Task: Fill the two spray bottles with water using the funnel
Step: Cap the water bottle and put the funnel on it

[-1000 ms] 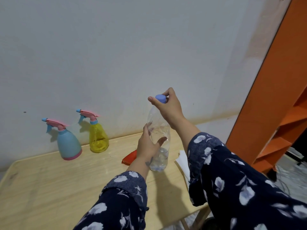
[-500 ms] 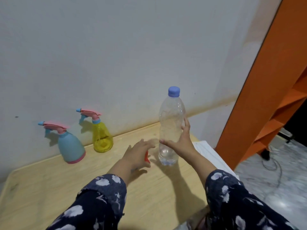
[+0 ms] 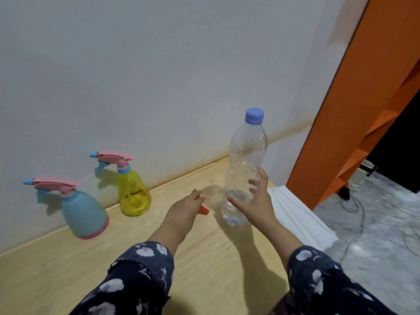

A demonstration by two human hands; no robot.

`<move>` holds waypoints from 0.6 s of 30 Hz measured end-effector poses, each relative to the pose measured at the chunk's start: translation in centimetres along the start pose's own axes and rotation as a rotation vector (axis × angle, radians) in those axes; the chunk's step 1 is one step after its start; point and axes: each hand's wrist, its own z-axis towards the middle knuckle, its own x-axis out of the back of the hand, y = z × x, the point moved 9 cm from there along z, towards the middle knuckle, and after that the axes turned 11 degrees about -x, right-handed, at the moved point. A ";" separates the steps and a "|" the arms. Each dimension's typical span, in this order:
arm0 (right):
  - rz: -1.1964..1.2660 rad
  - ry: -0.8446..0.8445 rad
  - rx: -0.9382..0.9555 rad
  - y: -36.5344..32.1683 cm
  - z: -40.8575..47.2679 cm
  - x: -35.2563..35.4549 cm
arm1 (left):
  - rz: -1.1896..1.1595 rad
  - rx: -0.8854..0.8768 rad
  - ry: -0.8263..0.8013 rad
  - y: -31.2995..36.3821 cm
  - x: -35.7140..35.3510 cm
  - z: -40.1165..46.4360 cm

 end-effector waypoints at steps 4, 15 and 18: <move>-0.015 -0.001 -0.013 -0.3 1.5 0.3 | -0.332 0.145 0.141 -1.7 1.0 0.8; 0.050 -0.109 0.008 -2.0 11.5 0.1 | -1.128 0.662 0.716 -6.1 -2.3 6.2; 0.039 -0.157 0.019 -2.4 16.0 -0.2 | -1.190 0.725 0.843 -6.8 -3.9 9.0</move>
